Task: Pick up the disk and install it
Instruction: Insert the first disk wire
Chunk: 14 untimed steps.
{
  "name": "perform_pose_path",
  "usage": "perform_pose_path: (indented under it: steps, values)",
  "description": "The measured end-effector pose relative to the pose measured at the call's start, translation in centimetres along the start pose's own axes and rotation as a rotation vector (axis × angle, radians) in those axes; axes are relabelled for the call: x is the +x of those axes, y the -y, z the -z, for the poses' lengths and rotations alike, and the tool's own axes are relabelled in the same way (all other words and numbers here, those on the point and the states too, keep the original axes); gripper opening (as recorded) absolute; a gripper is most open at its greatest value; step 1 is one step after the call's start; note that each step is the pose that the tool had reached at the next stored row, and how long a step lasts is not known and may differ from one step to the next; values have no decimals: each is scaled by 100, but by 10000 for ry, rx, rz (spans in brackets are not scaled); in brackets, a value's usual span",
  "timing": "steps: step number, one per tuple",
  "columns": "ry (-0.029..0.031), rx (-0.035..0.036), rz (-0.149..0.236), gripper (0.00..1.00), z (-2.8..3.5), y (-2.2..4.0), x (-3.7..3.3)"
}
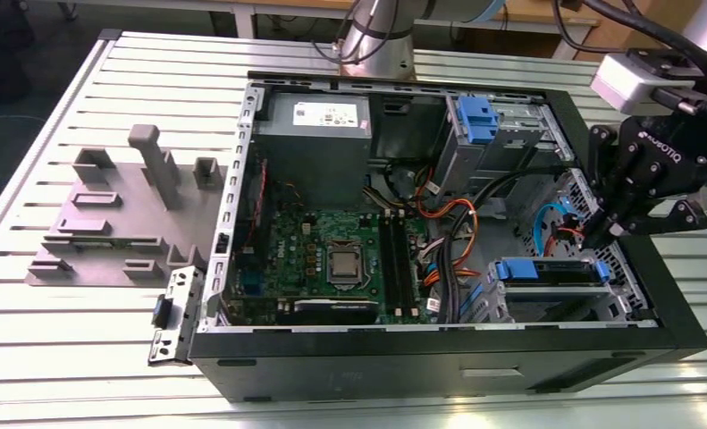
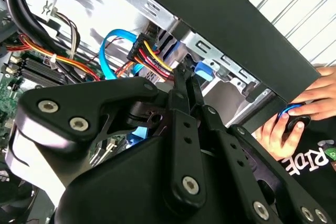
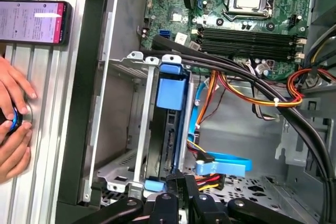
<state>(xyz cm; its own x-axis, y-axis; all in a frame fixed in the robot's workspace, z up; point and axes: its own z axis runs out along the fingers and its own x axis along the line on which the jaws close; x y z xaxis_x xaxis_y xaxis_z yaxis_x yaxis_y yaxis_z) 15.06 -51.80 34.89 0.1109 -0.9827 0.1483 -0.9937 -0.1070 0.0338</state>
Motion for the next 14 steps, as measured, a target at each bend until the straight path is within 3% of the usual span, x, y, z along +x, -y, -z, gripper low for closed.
perform_pose_path:
  steps: [4, 6, 7, 11, 12, 14]
  values:
    - [75, 17, 1, 17, -24, -18, 52]
    - [178, 32, 2, 17, -32, -25, 73]
    - [298, 49, 3, 17, -34, -29, 82]
    - [911, 133, 12, 17, -41, -45, 120]
    - [1023, 146, 14, 17, -43, -48, 133]
    - [1045, 155, 14, 17, -47, -51, 161]
